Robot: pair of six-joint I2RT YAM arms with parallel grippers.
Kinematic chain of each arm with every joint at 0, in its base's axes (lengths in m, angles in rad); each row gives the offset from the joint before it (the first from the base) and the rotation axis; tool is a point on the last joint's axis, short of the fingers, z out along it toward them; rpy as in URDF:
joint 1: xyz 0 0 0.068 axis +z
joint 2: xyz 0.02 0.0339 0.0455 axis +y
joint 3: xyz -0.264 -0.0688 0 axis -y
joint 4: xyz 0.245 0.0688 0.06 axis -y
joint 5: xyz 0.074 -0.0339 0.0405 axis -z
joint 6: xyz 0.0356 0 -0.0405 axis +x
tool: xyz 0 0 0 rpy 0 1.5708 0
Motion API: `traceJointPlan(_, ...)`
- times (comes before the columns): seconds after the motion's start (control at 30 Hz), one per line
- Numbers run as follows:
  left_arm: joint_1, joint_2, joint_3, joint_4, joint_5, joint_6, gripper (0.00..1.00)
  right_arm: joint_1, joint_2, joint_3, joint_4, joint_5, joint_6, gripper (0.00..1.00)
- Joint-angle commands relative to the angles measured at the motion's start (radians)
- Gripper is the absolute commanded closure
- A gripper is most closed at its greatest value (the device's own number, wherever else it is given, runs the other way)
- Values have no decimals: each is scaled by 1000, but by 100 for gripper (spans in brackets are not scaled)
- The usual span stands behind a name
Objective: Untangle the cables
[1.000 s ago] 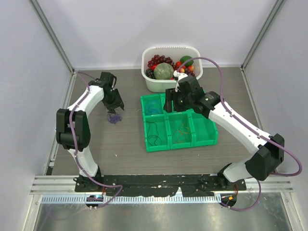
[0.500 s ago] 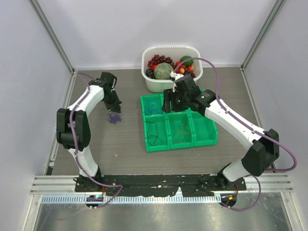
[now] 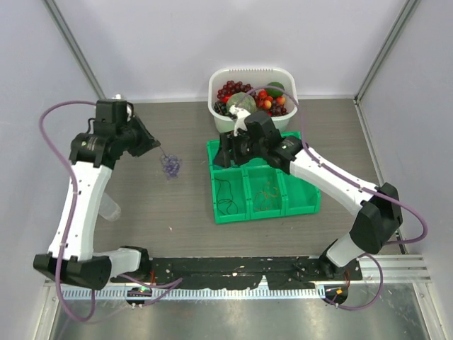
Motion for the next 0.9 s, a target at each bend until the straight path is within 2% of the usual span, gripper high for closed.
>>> traceJointPlan(0.0, -1, -64, 98, -69, 35, -71, 100, 105, -3, 48, 267, -132, 0, 32)
traceJointPlan(0.17, -1, -82, 158, -20, 179, -153, 100, 183, 26, 83, 408, -125, 23, 25)
traceJointPlan(0.3, -2, -96, 200, -16, 200, -186, 100, 216, 69, 118, 468, -88, 53, 25)
traceJointPlan(0.5, -4, -97, 226, 48, 284, -267, 100, 228, 97, 112, 483, 90, 109, 26)
traceJointPlan(0.57, -2, -99, 230, 94, 333, -296, 100, 229, 116, 109, 482, 165, 127, 37)
traceJointPlan(0.6, -1, -97, 243, 111, 341, -304, 100, 228, 130, 109, 477, 187, 141, 52)
traceJointPlan(0.63, -2, -96, 261, 117, 347, -308, 100, 228, 138, 104, 473, 208, 145, 60)
traceJointPlan(0.67, -1, -91, 279, 119, 350, -308, 100, 228, 155, 103, 470, 228, 150, 72)
traceJointPlan(0.7, -1, -87, 305, 120, 350, -305, 100, 228, 165, 100, 468, 228, 152, 75)
traceJointPlan(0.73, -1, -81, 328, 119, 350, -301, 100, 229, 181, 97, 470, 224, 141, 88)
traceJointPlan(0.8, -2, -73, 382, 122, 347, -290, 100, 228, 205, 91, 470, 199, 145, 99)
traceJointPlan(0.87, -1, -65, 425, 117, 330, -269, 100, 229, 222, 77, 468, 173, 152, 99)
